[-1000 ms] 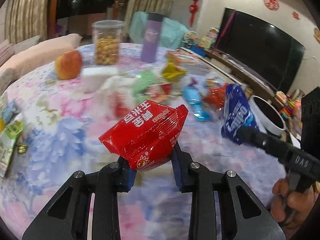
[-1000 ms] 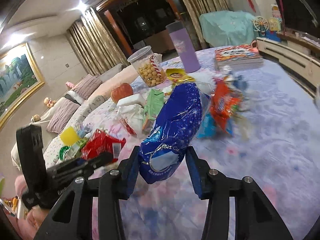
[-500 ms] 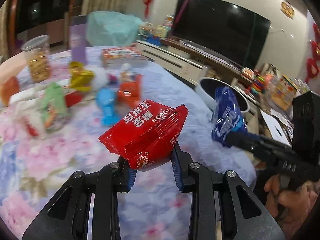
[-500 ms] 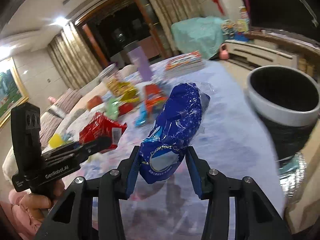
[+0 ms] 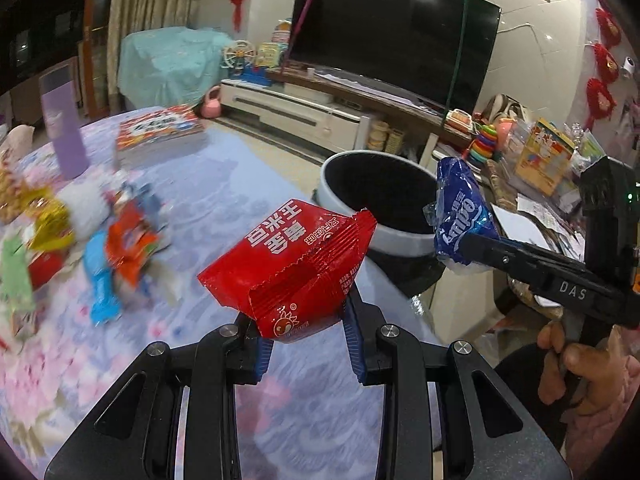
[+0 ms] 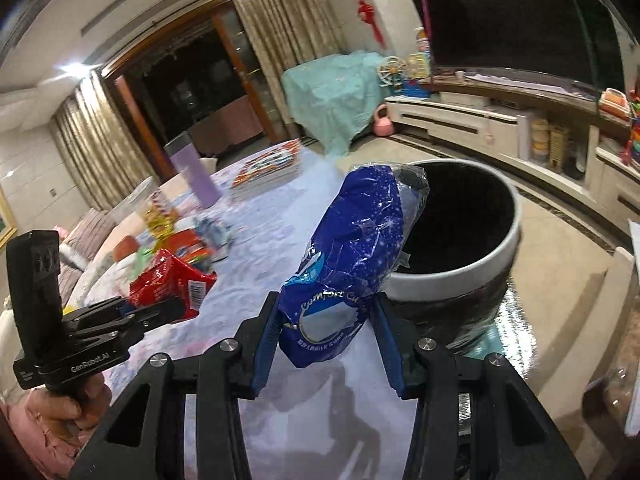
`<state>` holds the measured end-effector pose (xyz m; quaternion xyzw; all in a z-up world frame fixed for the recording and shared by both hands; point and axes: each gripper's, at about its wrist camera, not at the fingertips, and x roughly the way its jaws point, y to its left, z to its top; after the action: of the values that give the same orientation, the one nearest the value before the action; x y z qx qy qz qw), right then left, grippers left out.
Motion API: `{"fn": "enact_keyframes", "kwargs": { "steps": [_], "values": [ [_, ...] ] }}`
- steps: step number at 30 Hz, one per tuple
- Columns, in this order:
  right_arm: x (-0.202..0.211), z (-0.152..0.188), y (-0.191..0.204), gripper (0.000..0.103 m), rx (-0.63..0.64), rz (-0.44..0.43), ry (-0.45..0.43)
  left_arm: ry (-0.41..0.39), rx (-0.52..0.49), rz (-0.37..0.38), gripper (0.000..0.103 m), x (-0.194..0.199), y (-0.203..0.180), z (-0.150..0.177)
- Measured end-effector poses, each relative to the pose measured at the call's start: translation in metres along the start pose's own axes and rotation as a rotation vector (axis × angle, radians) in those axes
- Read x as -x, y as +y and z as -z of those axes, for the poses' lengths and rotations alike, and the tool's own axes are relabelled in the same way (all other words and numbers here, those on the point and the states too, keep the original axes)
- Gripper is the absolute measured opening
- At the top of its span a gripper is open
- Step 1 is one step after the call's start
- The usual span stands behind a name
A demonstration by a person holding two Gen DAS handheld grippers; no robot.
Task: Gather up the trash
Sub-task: 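Carry the red bag and blue wrapper over the trash bin with both tools, then open both tools to drop the red bag and blue wrapper into the bin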
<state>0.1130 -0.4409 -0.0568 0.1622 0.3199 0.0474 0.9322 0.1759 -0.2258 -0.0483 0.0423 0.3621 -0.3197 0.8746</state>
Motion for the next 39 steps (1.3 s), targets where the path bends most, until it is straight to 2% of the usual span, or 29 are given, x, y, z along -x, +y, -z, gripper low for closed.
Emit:
{"fn": "enact_keyframes", "kwargs": {
  "steps": [8,17,32,34,36,38,39],
  "values": [
    [-0.003,-0.028,-0.032,0.046,0.002,0.038,0.006,0.003,-0.052,0.056,0.029,-0.032,-0.027,-0.046],
    [-0.015,-0.049,-0.064,0.047,0.008,0.076,0.045,0.054,-0.086,0.115,0.029,-0.079,-0.053,-0.087],
    [-0.030,-0.055,-0.081,0.049,0.018,0.073,0.105,0.135,-0.074,0.118,0.030,-0.132,-0.061,-0.097],
    [-0.032,-0.056,-0.082,0.049,0.020,0.068,0.111,0.138,-0.074,0.120,0.035,-0.136,-0.063,-0.099],
    [-0.036,-0.058,-0.083,0.051,0.028,0.082,0.121,0.148,-0.078,0.113,0.051,-0.138,-0.064,-0.100],
    [-0.039,-0.059,-0.083,0.058,0.031,0.079,0.138,0.137,-0.077,0.105,0.066,-0.138,-0.063,-0.099],
    [-0.039,-0.059,-0.084,0.063,0.033,0.078,0.138,0.138,-0.073,0.099,0.067,-0.138,-0.061,-0.099]
  ]
}}
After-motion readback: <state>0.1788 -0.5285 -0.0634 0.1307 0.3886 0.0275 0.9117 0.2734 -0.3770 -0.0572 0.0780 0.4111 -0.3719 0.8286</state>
